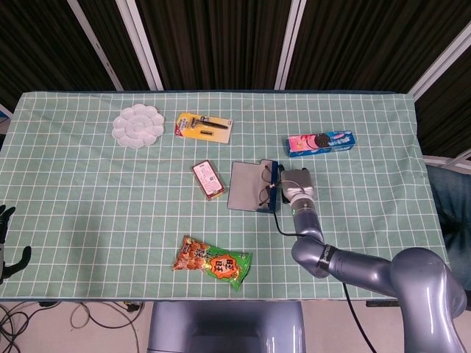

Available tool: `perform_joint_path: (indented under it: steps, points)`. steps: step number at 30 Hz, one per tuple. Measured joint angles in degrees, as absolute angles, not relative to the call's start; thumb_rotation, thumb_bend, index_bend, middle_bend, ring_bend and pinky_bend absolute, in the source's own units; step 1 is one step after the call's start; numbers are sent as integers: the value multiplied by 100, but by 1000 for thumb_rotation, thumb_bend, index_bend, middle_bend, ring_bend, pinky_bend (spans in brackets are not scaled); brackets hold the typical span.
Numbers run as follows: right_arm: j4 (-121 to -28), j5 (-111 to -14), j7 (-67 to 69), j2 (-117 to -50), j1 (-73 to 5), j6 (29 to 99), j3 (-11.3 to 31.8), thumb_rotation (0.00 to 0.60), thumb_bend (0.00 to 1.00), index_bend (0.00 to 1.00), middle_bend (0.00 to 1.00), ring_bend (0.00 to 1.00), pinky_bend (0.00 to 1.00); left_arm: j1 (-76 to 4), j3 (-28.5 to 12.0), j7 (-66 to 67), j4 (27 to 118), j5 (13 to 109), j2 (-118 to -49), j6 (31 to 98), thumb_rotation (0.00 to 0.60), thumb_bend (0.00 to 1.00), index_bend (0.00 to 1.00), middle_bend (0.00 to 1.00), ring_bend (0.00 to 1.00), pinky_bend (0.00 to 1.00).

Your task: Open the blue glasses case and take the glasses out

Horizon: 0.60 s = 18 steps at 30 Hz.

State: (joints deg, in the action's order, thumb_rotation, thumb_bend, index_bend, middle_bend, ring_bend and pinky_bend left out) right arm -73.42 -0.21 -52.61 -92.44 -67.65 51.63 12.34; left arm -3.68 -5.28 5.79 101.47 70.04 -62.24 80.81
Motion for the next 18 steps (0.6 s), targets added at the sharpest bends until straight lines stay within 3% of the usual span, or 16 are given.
perform_joint_path:
  steps: [18]
  points:
    - [-6544, -726, -5288, -9696, -6990, 4715, 1301, 600, 710, 13, 509, 262, 170, -373, -526, 567, 10146, 6966, -6204, 8041, 600, 391, 70, 0, 0, 0]
